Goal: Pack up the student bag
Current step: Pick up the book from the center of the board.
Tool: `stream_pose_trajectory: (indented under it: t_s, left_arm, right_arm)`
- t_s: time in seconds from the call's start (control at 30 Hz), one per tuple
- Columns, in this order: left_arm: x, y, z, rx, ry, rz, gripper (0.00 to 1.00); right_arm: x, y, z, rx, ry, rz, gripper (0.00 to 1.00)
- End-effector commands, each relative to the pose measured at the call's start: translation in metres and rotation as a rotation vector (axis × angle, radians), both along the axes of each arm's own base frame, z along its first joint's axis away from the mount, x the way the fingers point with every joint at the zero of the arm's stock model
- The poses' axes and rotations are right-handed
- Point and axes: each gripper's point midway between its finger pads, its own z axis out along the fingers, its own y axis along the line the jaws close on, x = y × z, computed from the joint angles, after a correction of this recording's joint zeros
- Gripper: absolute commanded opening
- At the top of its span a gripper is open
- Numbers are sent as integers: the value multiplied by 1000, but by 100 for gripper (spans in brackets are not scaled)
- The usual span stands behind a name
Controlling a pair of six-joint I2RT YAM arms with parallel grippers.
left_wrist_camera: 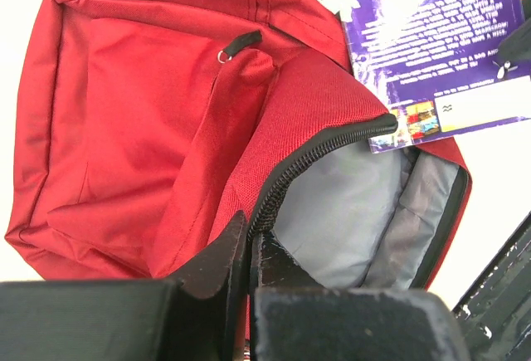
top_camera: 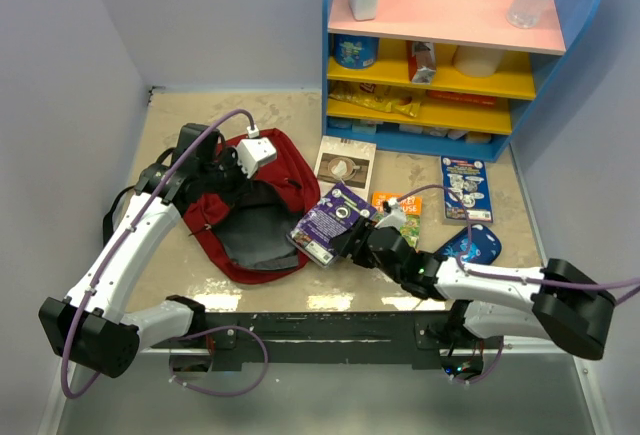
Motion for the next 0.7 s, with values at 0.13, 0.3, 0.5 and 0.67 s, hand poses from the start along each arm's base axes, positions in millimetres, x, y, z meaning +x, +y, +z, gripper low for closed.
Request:
stream_pose_trajectory:
  t_s: [0.13,0.3,0.5,0.67]
  left_arm:
    - [1,-9,14,-51,-39,-16,0]
    - [-1,-8,17,-50,-44,-17,0]
    - [-3,-8,16,-50,-37,-19,0]
    - [-1,-9,14,-51,-39,-22,0]
  right_arm:
    - [23,5,60,240,-194,-89,53]
    - [26,18,40,185,-146,-72,54]
    - [36,21,54,177,-174,-94,35]
    - [24,11,107,267,-255,-56,0]
